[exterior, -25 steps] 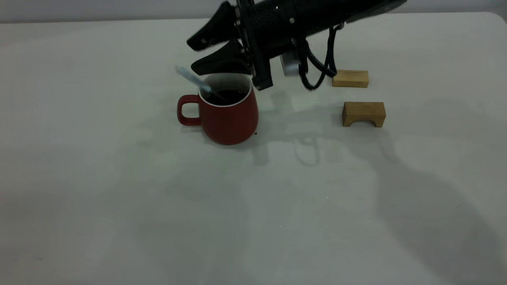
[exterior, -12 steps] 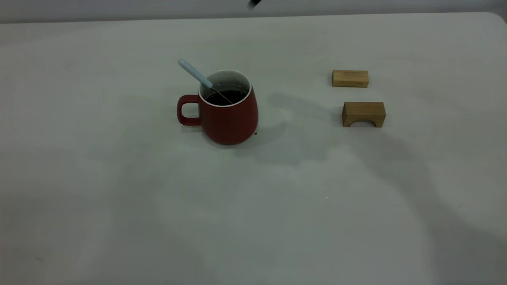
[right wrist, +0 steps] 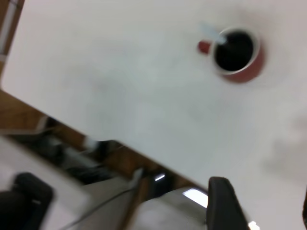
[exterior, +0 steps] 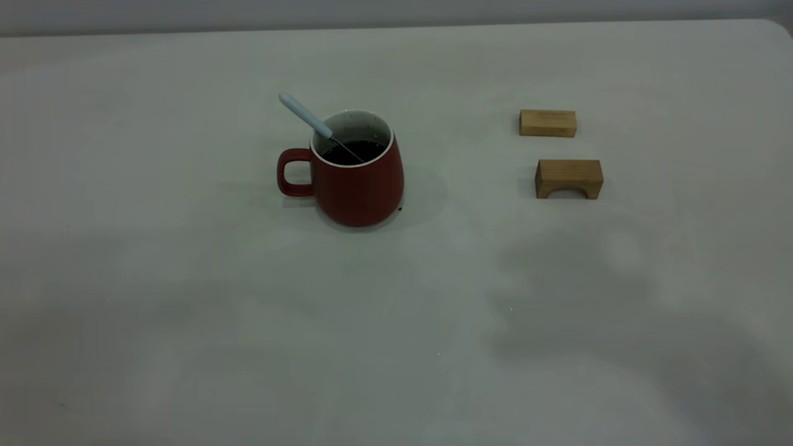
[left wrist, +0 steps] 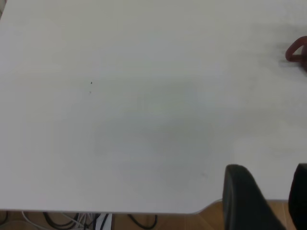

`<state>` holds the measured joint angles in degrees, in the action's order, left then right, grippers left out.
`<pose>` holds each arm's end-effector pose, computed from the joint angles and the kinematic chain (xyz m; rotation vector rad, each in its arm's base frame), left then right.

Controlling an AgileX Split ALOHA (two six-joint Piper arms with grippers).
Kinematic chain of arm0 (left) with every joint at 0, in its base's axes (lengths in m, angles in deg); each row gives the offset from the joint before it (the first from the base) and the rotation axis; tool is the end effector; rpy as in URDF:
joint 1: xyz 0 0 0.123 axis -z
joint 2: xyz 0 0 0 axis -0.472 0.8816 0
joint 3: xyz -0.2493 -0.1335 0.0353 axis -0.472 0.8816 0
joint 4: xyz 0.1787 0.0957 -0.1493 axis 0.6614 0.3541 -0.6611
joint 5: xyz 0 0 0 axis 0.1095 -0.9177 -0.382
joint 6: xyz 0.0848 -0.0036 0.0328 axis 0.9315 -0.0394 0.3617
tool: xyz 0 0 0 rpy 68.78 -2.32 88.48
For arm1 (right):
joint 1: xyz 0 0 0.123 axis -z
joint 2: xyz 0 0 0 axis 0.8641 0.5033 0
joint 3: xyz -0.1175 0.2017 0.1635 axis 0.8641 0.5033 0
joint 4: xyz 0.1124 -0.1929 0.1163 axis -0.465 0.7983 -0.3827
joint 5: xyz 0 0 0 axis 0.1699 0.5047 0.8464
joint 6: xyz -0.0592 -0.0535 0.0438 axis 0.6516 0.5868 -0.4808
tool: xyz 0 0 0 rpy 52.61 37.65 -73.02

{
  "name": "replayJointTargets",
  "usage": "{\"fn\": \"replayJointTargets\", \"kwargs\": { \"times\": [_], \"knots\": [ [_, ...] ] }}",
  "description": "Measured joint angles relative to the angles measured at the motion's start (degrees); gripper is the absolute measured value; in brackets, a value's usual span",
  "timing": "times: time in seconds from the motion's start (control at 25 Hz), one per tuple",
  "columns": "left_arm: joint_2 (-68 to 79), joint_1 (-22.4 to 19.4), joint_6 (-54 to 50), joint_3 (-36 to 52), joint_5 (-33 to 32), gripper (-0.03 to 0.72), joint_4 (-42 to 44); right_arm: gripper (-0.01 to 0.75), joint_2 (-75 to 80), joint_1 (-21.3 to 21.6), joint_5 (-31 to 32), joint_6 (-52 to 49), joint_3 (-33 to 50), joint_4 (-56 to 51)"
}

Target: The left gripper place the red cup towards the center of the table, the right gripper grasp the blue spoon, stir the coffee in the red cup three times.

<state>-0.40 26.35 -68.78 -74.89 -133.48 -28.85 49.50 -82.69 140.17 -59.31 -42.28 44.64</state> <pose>-0.0092 0.0022 0.2677 -0.0450 2.1090 0.0510 0.2261 0.1301 0.4249 -0.4891 2.5063 0.6612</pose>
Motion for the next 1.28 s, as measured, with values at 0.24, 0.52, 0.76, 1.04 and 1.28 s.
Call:
{"fn": "replayJointTargets", "kwargs": {
  "times": [0.24,0.52,0.76,1.04,1.28],
  "knots": [
    [0.00,0.00,0.00,0.00,0.00,0.310,0.00,0.434,-25.14,0.00,0.30,2.24,17.45,7.41],
    [0.00,0.00,0.00,0.00,0.00,0.310,0.00,0.434,-54.91,4.63,0.30,2.24,35.50,13.99],
    [0.00,0.00,0.00,0.00,0.00,0.310,0.00,0.434,-71.58,13.54,0.30,2.88,48.45,18.92],
    [0.00,0.00,0.00,0.00,0.00,0.310,0.00,0.434,-75.60,19.33,-2.85,2.65,57.74,22.33],
    [0.00,0.00,0.00,0.00,0.00,0.310,0.00,0.434,-75.62,19.57,-5.52,2.26,60.05,19.71]
  ]
}}
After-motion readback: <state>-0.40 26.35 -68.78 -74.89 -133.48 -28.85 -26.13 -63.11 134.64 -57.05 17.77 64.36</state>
